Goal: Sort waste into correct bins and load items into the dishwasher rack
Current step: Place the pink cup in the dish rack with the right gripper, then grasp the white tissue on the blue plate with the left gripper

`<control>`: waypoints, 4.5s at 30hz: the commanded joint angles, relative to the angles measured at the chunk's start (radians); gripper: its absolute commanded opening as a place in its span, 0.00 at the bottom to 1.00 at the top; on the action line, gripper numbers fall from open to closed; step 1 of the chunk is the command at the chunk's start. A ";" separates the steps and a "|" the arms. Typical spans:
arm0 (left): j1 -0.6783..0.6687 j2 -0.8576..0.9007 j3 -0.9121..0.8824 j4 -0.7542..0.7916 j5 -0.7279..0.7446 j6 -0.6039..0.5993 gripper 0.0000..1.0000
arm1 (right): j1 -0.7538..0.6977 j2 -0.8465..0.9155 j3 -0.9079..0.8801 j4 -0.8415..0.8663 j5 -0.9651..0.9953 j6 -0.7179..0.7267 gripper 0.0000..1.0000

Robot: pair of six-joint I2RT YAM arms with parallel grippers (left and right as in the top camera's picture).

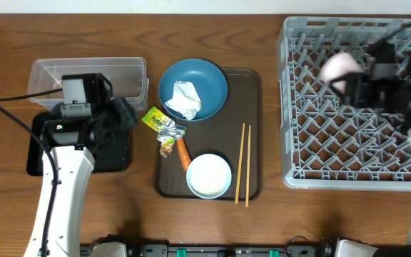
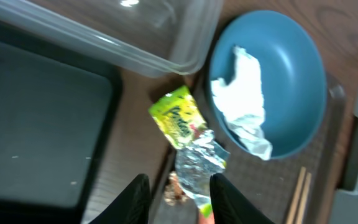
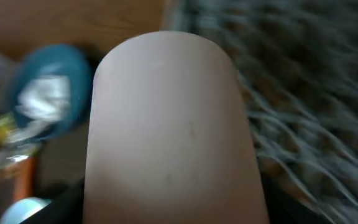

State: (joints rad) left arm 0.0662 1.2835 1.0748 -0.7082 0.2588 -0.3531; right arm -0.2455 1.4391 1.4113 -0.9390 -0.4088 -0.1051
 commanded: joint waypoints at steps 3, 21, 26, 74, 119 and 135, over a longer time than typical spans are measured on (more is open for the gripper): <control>0.007 -0.003 0.010 -0.006 -0.047 0.028 0.33 | -0.116 -0.006 0.049 -0.029 0.140 0.013 0.23; 0.007 -0.003 0.010 -0.032 -0.047 0.028 0.33 | -0.282 0.173 0.049 0.062 0.435 0.075 0.20; 0.007 -0.003 0.010 -0.032 -0.047 0.028 0.33 | -0.298 0.239 0.049 0.091 0.435 0.075 0.20; 0.007 -0.003 0.010 -0.061 -0.047 0.028 0.43 | -0.200 0.201 0.068 0.087 -0.291 0.132 0.99; -0.329 0.626 0.267 0.274 -0.158 0.119 0.53 | 0.283 0.201 0.068 -0.048 0.072 0.104 0.99; -0.338 0.723 0.267 0.295 -0.159 0.119 0.13 | 0.283 0.201 0.068 -0.049 0.072 0.104 0.99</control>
State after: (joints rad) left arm -0.2710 2.0071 1.3285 -0.4175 0.1116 -0.2413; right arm 0.0349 1.6588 1.4601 -0.9844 -0.3397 0.0113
